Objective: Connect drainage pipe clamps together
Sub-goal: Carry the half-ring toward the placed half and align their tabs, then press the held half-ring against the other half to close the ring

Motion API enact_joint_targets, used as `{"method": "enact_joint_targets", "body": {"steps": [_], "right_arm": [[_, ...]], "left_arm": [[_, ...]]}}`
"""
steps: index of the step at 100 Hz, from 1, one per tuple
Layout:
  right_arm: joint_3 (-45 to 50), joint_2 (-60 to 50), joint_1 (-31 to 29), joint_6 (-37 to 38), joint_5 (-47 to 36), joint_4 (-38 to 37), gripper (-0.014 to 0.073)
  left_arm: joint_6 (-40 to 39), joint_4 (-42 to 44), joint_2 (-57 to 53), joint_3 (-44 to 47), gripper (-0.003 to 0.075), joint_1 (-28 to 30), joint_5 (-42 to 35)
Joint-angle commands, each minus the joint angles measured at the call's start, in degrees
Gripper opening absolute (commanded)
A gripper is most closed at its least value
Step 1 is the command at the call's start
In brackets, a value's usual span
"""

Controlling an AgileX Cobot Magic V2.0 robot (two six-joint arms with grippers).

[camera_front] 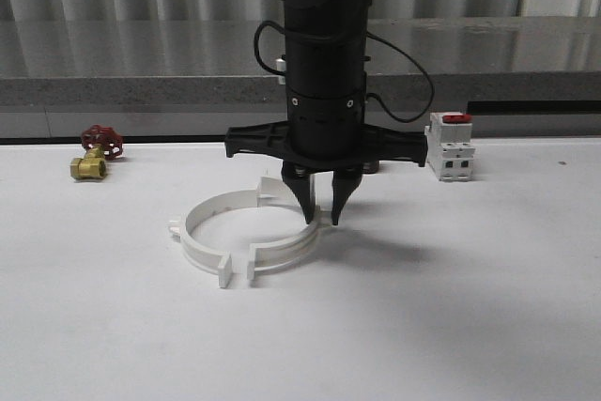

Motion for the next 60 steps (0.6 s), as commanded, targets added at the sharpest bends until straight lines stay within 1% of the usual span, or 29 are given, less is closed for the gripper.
{"method": "enact_joint_targets", "body": {"steps": [1,60], "right_arm": [[-1.9,-3.4,0.2,1.2,-1.6,-1.5,0.0099],[-1.9,-3.4,0.9,3.4,-0.4,-1.4,0.0099]], "left_arm": [[-0.1,-0.1,0.5,-1.6,-0.0020,0.2,-4.4],[-0.1,-0.1,0.5,-1.6,-0.0020,0.2,-4.4]]}}
